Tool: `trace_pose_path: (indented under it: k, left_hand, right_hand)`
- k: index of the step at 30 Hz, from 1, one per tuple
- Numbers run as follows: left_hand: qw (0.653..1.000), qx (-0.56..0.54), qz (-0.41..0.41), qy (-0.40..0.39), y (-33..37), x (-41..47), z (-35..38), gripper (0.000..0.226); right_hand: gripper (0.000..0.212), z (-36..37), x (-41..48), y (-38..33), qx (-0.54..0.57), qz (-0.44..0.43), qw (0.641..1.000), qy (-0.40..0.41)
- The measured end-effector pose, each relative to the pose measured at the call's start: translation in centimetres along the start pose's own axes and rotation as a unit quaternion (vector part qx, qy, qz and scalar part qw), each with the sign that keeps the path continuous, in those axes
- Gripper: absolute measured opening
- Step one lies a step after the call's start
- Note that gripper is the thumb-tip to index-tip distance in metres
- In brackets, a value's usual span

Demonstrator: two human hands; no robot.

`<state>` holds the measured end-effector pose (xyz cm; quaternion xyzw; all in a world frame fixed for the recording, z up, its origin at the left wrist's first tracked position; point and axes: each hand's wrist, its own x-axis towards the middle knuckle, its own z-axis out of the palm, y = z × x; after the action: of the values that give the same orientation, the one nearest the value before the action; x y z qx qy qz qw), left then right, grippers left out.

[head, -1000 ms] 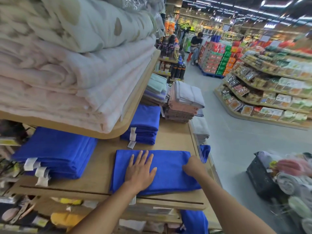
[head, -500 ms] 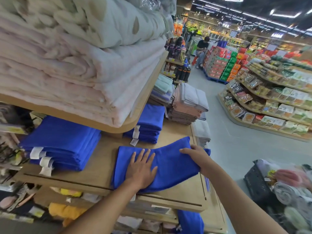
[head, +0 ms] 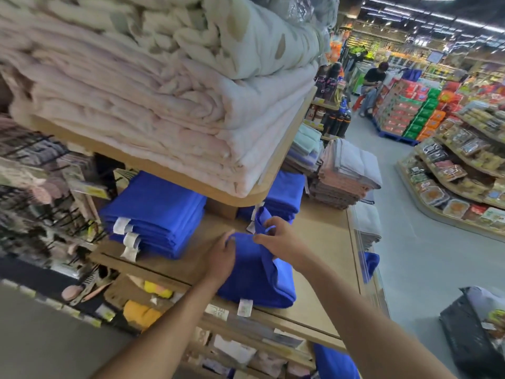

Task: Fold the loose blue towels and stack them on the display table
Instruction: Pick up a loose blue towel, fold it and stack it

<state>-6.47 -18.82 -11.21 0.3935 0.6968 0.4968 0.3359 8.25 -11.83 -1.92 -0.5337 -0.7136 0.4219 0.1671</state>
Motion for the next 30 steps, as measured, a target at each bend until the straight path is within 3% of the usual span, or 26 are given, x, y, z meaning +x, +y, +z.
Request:
trace_pose_path:
  k: [4,8,10,12,16,19,22,30]
  left_hand:
    - [0.980,-0.186,-0.073,0.023,-0.4,0.0,-1.8,0.032]
    - [0.961,-0.245,-0.125,0.008,0.2,0.4,-2.6,0.031]
    - [0.987,-0.141,-0.080,0.003,-0.2,0.6,-3.2,0.036]
    - [0.998,0.063,0.018,0.014,-0.6,0.5,-3.5,0.044]
    - [0.938,0.282,0.200,-0.026,0.2,0.8,-0.8,0.051]
    - [0.892,0.409,0.169,-0.097,-0.5,1.4,1.5,0.057]
    - [0.870,0.454,0.151,-0.115,-2.4,2.0,1.5,0.062]
    - [0.879,0.426,0.172,-0.126,-3.4,2.6,1.8,0.062]
  right_hand:
    - [0.022,4.8,1.4,-1.4,-0.069,-0.030,0.997,-0.019]
    - [0.018,7.2,1.6,-0.6,-0.097,-0.033,0.991,-0.083]
    - [0.020,6.5,1.4,0.5,-0.084,-0.056,0.994,-0.040]
    - [0.019,5.1,0.6,2.5,-0.098,-0.099,0.990,0.032]
    - [0.044,4.2,-1.0,7.0,-0.260,-0.182,0.943,0.101]
    - [0.063,5.2,-0.9,8.7,-0.354,-0.136,0.922,0.073]
    - [0.070,5.9,-0.4,9.7,-0.351,-0.111,0.928,0.062]
    - [0.074,6.6,-0.3,10.3,-0.347,-0.118,0.926,0.087]
